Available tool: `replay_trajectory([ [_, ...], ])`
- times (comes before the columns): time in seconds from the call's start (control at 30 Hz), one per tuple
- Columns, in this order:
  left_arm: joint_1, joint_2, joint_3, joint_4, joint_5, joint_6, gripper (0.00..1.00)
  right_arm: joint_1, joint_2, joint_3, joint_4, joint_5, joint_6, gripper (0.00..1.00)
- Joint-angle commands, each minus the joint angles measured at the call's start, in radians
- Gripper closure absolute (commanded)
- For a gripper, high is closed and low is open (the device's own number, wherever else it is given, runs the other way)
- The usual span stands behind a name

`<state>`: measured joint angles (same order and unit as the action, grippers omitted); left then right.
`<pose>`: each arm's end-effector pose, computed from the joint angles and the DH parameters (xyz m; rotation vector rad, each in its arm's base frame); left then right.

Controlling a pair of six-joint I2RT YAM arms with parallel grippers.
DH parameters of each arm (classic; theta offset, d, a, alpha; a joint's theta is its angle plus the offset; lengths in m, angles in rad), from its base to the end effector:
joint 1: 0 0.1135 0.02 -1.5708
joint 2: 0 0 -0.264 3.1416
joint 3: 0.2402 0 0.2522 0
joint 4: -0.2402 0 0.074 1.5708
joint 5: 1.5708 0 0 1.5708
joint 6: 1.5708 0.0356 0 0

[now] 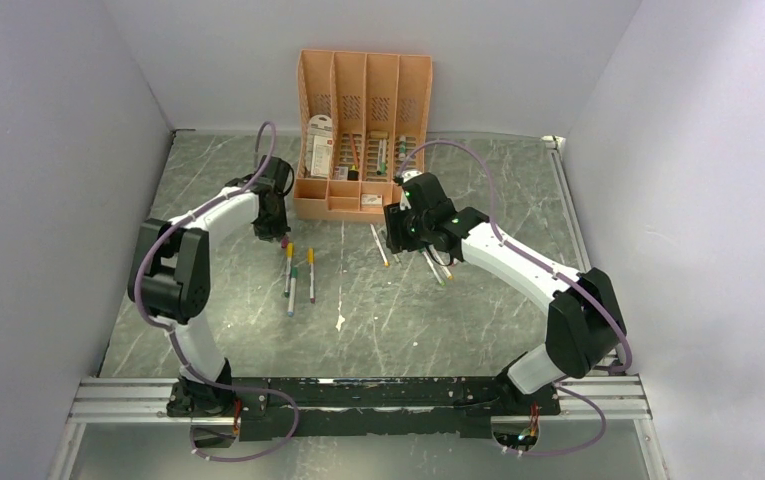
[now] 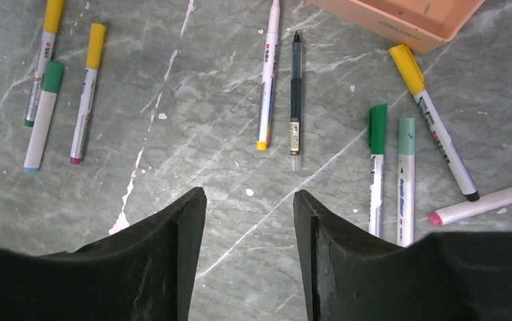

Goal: Open the pen caps

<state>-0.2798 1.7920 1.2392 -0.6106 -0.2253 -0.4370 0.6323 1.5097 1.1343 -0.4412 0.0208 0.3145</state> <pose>0.3491 -0.0920 0.1937 -0.2730 2.6685 0.0898 0.2657 0.1937 0.2631 -0.3745 2.4001 0.4161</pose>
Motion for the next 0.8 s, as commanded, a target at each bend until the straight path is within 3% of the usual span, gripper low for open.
replay_trajectory([
  [0.0, 0.017, 0.059, 0.056, -0.010, -0.027, 0.023, 0.92, -0.003, -0.023, -0.016, 0.031, -0.013, 0.006, 0.49],
  [0.77, 0.029, 0.098, 0.083, -0.021, 0.023, 0.025, 0.62, -0.002, -0.010, -0.042, 0.058, -0.035, 0.004, 0.46],
])
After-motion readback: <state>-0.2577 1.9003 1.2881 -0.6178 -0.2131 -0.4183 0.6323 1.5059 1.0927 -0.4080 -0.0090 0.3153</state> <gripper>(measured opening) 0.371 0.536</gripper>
